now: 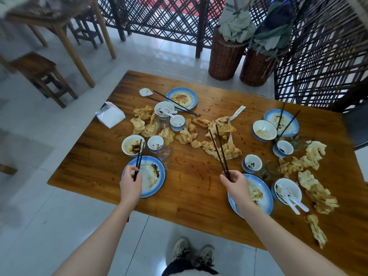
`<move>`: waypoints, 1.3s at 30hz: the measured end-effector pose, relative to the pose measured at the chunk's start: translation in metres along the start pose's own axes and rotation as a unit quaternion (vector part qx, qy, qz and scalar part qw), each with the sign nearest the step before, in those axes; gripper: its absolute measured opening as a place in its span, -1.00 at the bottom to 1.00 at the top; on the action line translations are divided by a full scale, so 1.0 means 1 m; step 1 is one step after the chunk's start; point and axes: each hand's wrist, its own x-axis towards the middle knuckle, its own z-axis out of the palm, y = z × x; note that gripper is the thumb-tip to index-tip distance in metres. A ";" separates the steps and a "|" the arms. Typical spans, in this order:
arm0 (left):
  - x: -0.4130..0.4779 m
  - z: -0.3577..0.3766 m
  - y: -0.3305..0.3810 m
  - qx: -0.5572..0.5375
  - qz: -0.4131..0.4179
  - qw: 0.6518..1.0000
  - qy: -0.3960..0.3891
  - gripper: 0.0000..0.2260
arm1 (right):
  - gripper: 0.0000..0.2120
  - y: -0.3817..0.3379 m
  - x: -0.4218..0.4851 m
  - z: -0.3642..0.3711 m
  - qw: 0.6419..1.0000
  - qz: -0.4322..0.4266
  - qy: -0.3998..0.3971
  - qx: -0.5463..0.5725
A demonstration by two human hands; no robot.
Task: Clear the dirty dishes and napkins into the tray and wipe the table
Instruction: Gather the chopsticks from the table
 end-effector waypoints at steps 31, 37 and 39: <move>0.204 0.016 0.157 0.105 0.171 0.969 -0.141 -0.69 | -0.97 -0.054 0.092 -0.007 0.994 0.024 0.102 0.019; 0.280 0.040 0.182 0.145 0.174 0.953 -0.200 -0.87 | -0.91 -0.061 0.106 0.012 0.992 0.035 0.124 0.007; 0.303 0.049 0.184 0.156 0.171 0.945 -0.230 -0.86 | -0.90 -0.063 0.110 0.015 0.990 0.045 0.135 0.008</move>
